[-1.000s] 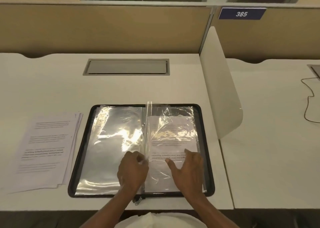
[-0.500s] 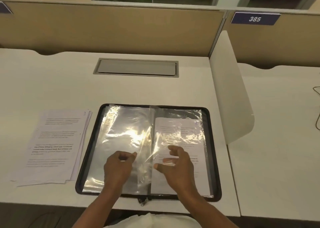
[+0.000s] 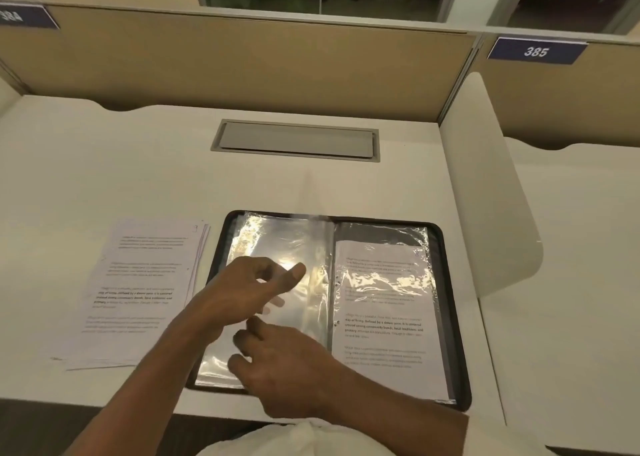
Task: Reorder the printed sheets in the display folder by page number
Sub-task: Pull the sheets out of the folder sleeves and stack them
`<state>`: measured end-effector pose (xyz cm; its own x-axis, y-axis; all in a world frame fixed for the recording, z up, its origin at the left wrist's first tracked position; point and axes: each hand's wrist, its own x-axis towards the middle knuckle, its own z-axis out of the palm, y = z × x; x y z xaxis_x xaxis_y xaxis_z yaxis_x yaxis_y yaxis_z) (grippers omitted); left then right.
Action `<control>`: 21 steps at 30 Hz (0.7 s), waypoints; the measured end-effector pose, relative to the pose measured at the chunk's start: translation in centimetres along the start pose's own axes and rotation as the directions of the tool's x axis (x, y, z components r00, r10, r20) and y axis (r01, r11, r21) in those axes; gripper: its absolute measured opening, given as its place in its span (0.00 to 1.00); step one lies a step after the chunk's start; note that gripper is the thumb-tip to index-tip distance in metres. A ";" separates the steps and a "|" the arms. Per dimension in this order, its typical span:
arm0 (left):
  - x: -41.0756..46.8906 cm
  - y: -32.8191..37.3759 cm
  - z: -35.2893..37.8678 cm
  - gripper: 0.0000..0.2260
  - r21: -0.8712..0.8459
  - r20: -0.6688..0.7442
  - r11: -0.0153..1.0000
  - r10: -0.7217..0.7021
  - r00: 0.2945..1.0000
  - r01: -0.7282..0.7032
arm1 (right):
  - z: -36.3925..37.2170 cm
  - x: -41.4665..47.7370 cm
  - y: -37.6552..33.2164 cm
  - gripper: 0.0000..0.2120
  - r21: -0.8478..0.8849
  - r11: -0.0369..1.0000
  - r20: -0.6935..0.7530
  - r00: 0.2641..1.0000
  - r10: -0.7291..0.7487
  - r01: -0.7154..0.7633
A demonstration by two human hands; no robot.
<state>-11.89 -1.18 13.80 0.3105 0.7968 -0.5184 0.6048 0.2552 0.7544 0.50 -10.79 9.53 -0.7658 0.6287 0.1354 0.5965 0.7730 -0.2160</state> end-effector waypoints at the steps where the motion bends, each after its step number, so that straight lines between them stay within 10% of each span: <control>1: 0.0 0.4 0.0 0.32 0.078 -0.001 0.997 0.010 1.000 -0.010 | 0.0 0.7 0.0 0.18 -0.002 0.999 0.006 0.999 -0.041 0.041; 5: 2.0 -1.3 -0.3 0.12 0.395 -0.212 0.918 0.065 0.975 0.025 | 0.6 2.4 -0.2 0.14 0.114 0.989 -0.136 0.988 -0.077 0.093; 9: 3.4 -4.6 -2.2 0.14 0.431 -0.307 0.887 -0.028 0.951 0.165 | 1.3 1.1 0.0 0.09 0.222 0.975 -0.293 0.955 0.045 0.022; 13: 4.2 -8.5 -3.0 0.16 0.375 -0.391 0.881 -0.131 0.911 0.288 | 1.6 -1.9 1.3 0.11 0.349 0.914 -0.486 0.795 0.363 -0.204; 21: 5.3 -12.5 -1.4 0.17 0.306 -0.451 0.850 -0.267 0.852 0.428 | 8.3 -12.4 9.9 0.15 0.290 0.529 -0.287 0.455 0.843 -0.797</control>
<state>-18.84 0.57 2.17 -0.2277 0.8576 -0.4612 0.8718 0.3905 0.2957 13.88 -11.62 -2.31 0.2231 0.9621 0.1566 0.8565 -0.1168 -0.5028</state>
